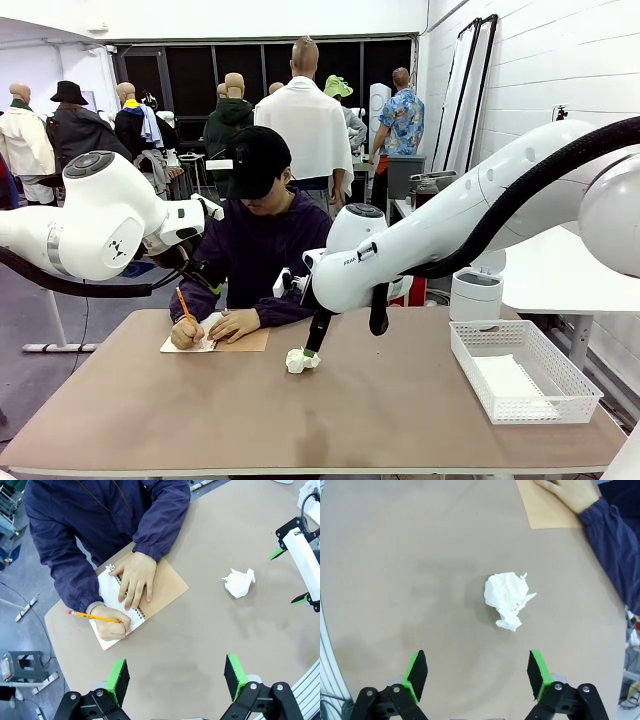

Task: Sort the paper based on its condition.
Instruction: If a person hands you a paper, place it in the Organizing basket , and if it's crumpled, put it in the Trash can.

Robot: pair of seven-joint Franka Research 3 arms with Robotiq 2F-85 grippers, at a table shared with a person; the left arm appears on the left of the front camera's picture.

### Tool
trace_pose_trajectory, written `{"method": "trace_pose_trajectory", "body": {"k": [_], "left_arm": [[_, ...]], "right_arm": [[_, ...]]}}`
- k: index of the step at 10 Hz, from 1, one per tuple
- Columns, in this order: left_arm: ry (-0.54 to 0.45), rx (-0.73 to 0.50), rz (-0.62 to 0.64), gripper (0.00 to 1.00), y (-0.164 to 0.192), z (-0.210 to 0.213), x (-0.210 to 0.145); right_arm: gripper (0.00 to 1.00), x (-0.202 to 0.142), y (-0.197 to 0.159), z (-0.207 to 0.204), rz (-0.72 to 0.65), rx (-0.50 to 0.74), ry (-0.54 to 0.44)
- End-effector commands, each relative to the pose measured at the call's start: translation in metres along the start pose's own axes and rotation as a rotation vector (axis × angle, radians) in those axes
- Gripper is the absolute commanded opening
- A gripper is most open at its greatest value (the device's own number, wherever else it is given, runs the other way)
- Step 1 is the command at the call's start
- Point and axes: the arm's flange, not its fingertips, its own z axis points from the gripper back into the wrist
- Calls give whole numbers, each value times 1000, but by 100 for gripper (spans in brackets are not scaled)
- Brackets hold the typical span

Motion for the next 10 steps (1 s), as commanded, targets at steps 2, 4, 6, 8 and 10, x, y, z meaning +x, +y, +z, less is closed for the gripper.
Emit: {"method": "trace_pose_trajectory", "body": {"k": [2, 4, 6, 8, 10], "left_arm": [[3, -1, 3, 100, 2, -1, 1], [3, -1, 3, 100, 2, -1, 1], [3, -1, 3, 100, 2, -1, 1], [3, -1, 3, 100, 2, -1, 1], [3, -1, 3, 100, 2, -1, 1]], "right_arm": [[100, 15, -13, -27, 1, -6, -19], [100, 22, -20, -46, 4, 15, -15], [100, 25, -27, -64, 1, 31, 0], [100, 27, -31, -79, -9, 44, 19], [100, 27, -39, -90, -24, 45, 41]]}}
